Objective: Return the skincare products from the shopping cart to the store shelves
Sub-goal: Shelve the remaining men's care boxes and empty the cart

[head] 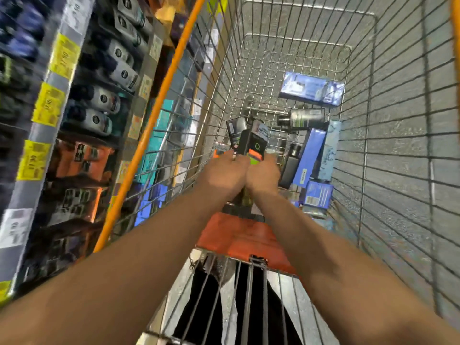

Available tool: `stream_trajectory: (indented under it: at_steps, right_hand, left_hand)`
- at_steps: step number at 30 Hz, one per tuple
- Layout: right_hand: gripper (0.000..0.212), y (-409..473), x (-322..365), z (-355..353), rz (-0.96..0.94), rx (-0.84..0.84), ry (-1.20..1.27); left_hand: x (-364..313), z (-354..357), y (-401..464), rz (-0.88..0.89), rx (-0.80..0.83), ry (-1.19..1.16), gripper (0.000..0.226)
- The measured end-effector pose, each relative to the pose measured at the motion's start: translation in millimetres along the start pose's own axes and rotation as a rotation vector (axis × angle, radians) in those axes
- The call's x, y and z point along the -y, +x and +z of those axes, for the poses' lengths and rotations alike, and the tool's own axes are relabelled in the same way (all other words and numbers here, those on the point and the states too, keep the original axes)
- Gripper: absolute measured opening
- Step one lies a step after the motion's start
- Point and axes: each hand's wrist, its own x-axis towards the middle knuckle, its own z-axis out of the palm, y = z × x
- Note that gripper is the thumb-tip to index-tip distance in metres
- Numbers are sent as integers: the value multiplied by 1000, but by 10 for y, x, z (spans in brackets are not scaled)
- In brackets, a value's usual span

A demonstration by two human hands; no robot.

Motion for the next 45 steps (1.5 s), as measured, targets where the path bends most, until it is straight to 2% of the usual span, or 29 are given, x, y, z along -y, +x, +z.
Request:
stream_trajectory:
  at_steps: [4,8,12,18,21,23,27,30,39,43,45]
  right_hand:
    - [17,-451,328,9,-170,-31,59]
    - [15,-1012,707,-58,-343,-22,88]
    - [25,-1652,1101,-225,-507,-30,128]
    - [46,-2551,1562,-341,-684,-14,106]
    - [54,-2966,1719,-297,-842,-13,38]
    - [60,-3224,1833,-240,-934,21,13]
    - [69,-3656,2028,-13,-1111,135,-23]
    - [54,-3940,2152,210,-1166,251,22]
    - [35,-4851,2475,901,-1316,514,-29]
    - [46,-5236,2558,1175,-1433,538,-111]
    - [44,-5445,2598,1271,-1489,556,-126]
  left_hand:
    - [-123,-281,-354,40,-138,-114,41]
    - [-195,-664,-785,107,-275,-120,59]
    - [-189,-1037,-1205,249,-359,-213,37]
    - [-42,-1620,-1969,372,-353,-479,34]
    - [149,-1946,-2310,424,-372,-615,45]
    - [320,-2167,-2567,469,-385,-657,30]
    - [745,-2560,-3040,550,-473,-780,18]
    - [1100,-2808,-3357,536,-539,-855,22]
    - [2105,-3243,-4158,567,-723,-1040,28]
    - [2461,-3384,-4468,567,-800,-1095,27]
    - [2602,-3446,-4634,574,-838,-1118,27]
